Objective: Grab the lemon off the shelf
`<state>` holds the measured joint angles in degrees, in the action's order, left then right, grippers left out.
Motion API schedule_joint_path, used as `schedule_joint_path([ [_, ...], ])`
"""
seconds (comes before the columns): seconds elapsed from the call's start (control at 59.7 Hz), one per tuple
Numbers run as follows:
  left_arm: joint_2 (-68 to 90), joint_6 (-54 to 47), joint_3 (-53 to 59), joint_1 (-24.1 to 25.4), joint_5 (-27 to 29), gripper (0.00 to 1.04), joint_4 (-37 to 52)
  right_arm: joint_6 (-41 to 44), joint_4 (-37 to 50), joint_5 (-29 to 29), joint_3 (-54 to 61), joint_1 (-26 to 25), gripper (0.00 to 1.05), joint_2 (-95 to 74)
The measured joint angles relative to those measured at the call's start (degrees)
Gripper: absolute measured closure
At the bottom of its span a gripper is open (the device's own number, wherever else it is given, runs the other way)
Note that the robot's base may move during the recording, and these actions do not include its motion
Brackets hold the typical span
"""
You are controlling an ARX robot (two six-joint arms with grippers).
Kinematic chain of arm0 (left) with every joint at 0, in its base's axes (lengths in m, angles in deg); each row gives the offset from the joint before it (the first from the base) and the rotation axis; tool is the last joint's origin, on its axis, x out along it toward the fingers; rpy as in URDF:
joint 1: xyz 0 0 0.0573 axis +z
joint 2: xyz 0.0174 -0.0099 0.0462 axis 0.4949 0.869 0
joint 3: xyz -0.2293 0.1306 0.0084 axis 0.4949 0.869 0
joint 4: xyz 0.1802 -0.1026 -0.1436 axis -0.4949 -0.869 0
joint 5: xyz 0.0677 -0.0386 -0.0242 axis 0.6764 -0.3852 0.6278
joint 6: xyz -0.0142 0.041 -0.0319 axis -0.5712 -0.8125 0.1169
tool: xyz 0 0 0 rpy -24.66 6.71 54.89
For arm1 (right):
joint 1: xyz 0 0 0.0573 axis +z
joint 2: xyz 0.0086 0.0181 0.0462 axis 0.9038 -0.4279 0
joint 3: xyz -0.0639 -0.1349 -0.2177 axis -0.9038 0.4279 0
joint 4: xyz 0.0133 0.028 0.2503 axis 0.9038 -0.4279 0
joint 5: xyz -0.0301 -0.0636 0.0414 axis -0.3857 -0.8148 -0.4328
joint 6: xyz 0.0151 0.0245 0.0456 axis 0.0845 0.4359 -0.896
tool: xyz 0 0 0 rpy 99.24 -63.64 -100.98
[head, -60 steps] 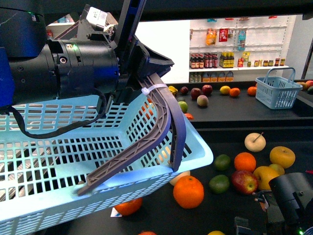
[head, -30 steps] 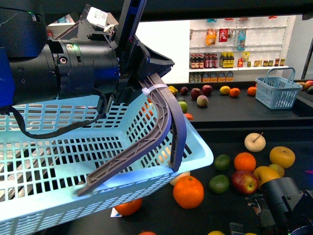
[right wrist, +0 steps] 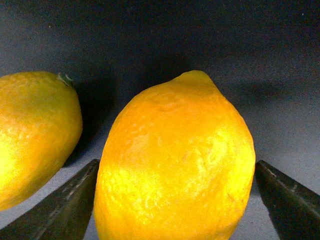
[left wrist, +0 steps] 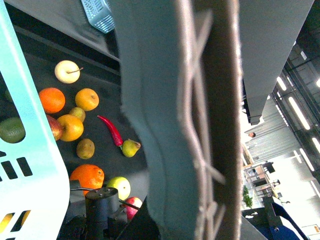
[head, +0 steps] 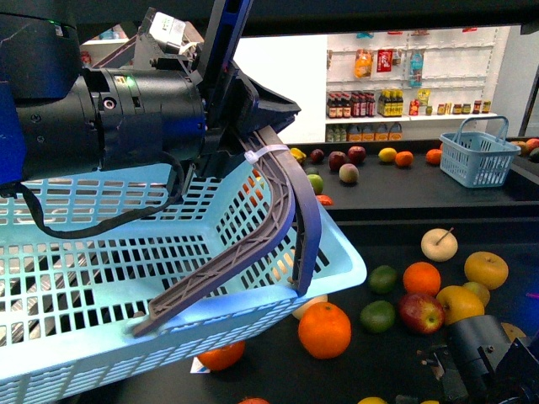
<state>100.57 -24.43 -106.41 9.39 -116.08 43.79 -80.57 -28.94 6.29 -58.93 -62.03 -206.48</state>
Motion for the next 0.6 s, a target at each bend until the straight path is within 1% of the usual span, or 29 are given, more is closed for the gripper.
schedule_joint_path([
  [0.084,0.0,0.0,0.0,0.0,0.0,0.98,0.0,-0.8,0.6,-1.2,0.0,-0.3,0.37,0.4],
  [0.151,0.0,0.0,0.0,0.0,0.0,0.98,0.0,-1.3,2.1,-3.4,0.7,-0.9,0.39,2.1],
  [0.302,0.0,0.0,0.0,0.0,0.0,0.98,0.0,-4.1,5.3,-3.3,2.6,-1.7,0.39,8.3],
  [0.452,0.0,0.0,0.0,0.0,0.0,0.98,0.0,-9.6,10.3,3.5,5.2,-2.4,0.39,17.9],
  [0.603,0.0,0.0,0.0,0.0,0.0,0.98,0.0,-16.7,18.0,12.8,9.4,-2.6,0.39,29.9],
])
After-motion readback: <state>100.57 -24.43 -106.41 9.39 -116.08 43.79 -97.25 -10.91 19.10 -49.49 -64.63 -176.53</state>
